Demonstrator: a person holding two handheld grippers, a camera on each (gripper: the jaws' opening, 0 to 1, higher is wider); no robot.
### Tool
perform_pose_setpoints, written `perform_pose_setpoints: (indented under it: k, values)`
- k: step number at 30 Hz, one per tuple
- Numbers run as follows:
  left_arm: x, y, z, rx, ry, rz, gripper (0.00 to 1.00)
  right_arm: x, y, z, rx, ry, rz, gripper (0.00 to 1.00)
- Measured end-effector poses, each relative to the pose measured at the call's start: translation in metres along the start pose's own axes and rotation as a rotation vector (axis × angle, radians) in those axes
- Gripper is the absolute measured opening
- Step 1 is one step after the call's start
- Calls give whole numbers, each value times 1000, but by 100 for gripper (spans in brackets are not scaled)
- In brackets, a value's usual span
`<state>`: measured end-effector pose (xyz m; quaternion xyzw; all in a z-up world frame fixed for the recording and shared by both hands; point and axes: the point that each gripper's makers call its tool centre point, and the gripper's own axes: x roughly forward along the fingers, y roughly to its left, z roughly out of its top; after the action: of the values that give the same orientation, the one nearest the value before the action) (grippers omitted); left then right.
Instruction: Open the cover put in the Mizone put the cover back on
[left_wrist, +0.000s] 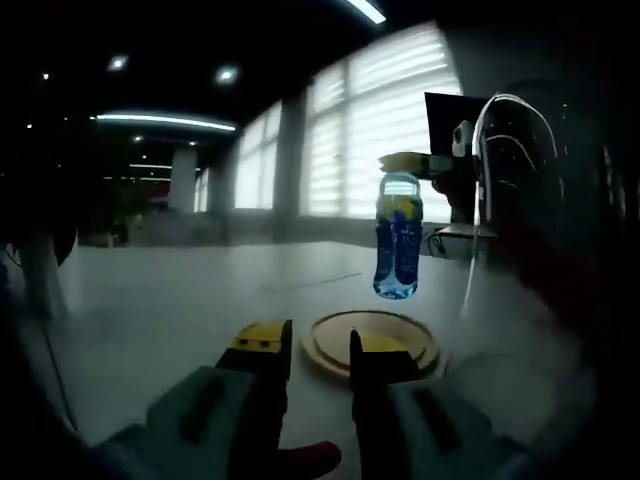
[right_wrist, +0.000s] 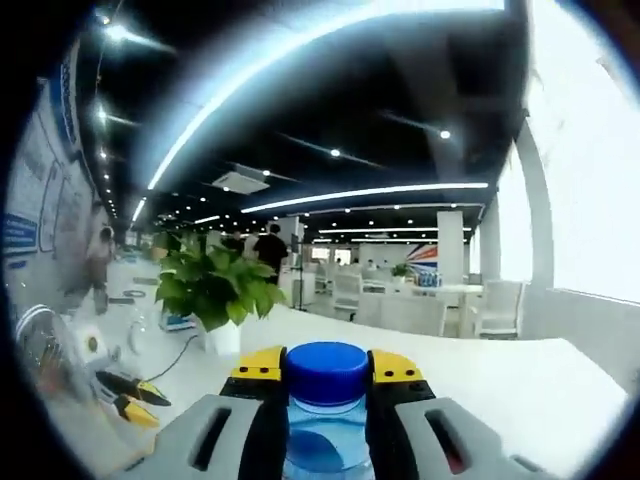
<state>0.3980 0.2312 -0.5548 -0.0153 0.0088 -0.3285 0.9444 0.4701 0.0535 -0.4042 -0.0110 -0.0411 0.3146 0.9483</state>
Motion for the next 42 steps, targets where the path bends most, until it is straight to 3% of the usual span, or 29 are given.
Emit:
perform_pose_setpoints:
  k: [8,16,20,21,22,23,32,42]
  values:
    - [-2,-2,5,-14,-19,-7,17,11,52,-1,16,-1,151,22]
    - [-2,-4,5,-16,-15,-15,17,24,74,-20,38,40,220,22]
    - [-2,-4,5,-15,-15,-15,17,28,70,-38,43,107,201,23]
    - [-2,-3,6,-16,-16,-15,17,27,67,-32,45,76,207,23]
    - [-2,-3,6,-15,-19,-14,17,29,66,-35,37,104,209,23]
    - [-2,-2,7,-13,-23,-11,17,30,66,-32,54,72,210,23]
    - [-2,-4,5,-19,-18,-18,17,27,69,-33,27,73,238,23]
    - [-1,-5,2,-22,-8,-22,17,25,67,-34,63,61,239,24]
